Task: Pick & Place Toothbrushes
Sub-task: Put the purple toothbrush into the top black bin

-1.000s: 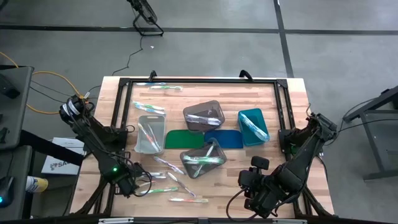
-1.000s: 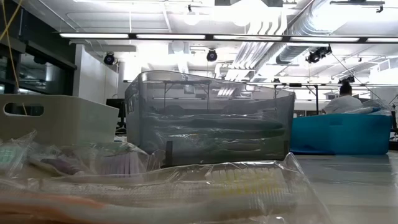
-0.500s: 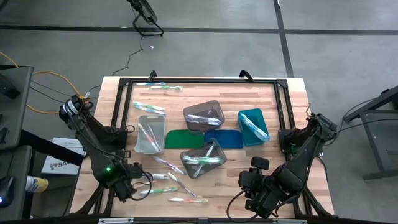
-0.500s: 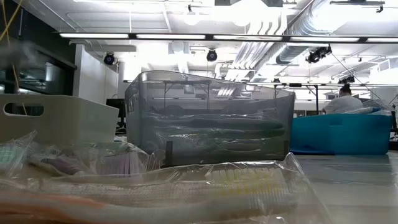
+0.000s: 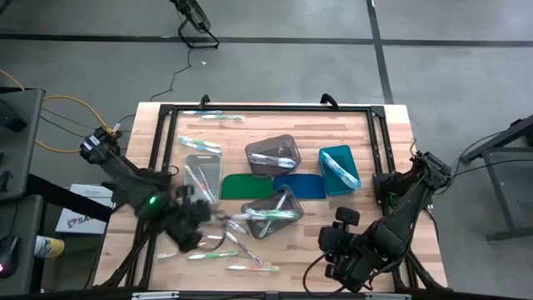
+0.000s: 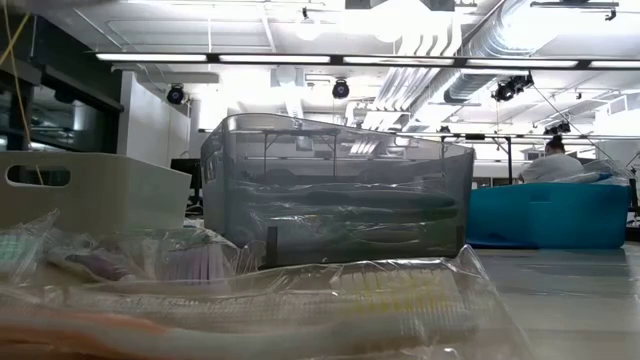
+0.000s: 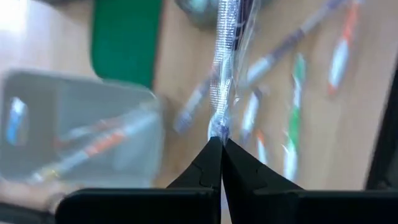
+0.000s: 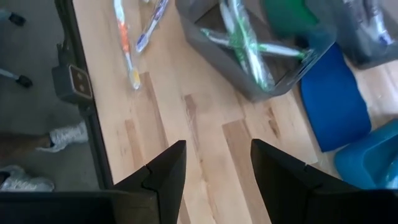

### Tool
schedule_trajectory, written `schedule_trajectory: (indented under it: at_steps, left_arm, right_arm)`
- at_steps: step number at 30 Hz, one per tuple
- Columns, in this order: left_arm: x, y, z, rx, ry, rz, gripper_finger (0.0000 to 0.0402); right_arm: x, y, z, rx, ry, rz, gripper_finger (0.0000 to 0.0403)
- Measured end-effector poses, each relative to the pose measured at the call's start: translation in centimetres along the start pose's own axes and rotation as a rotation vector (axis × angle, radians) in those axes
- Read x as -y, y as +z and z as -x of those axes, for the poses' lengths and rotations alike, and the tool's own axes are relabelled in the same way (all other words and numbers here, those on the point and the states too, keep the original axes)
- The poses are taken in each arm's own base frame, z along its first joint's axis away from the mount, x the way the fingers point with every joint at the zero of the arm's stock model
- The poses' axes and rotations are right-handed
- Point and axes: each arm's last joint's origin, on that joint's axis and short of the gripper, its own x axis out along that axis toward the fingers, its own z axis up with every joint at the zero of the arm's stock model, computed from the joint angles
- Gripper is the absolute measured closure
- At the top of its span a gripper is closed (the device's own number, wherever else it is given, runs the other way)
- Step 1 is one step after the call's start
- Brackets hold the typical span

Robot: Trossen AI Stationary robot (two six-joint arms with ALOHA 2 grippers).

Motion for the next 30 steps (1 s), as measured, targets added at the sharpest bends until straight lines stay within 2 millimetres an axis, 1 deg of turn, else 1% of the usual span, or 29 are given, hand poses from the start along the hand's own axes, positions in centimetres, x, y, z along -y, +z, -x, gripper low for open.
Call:
schedule_trajectory:
  at_steps: [5,11,16,20,22,24,26,30]
  left_arm:
    - [-4.1,3.9,-1.1,0.019,0.052,-0.058,0.0401]
    - [-10.4,7.9,-2.6,0.039,0.074,-0.165,0.0401]
    - [-15.6,10.5,-3.7,0.114,0.087,-0.283,0.0401]
    - [-19.4,12.2,-4.9,0.165,0.116,-0.383,0.0401]
    - [-21.2,12.4,-5.9,0.139,0.111,-0.417,0.0401]
    - [-22.3,13.0,-7.1,0.143,0.104,-0.454,0.0401]
    - [-23.5,13.1,-8.3,0.102,0.091,-0.474,0.0401]
    - [-24.6,13.6,-10.7,0.053,0.066,-0.471,0.0401]
  right_arm:
    - [0.5,0.7,-0.3,0.035,-0.036,-0.021,0.0230]
    - [1.7,1.9,-1.1,0.019,-0.093,-0.059,0.0230]
    - [3.2,3.0,-1.8,-0.011,-0.157,-0.112,0.0230]
    - [4.9,3.7,-2.0,-0.039,-0.231,-0.176,0.0230]
    - [5.5,4.1,-2.2,-0.052,-0.258,-0.194,0.0230]
    - [6.2,4.5,-2.4,-0.057,-0.278,-0.221,0.0230]
    - [6.8,4.9,-2.6,-0.065,-0.300,-0.241,0.0230]
    - [7.7,5.6,-2.9,-0.076,-0.330,-0.269,0.0230]
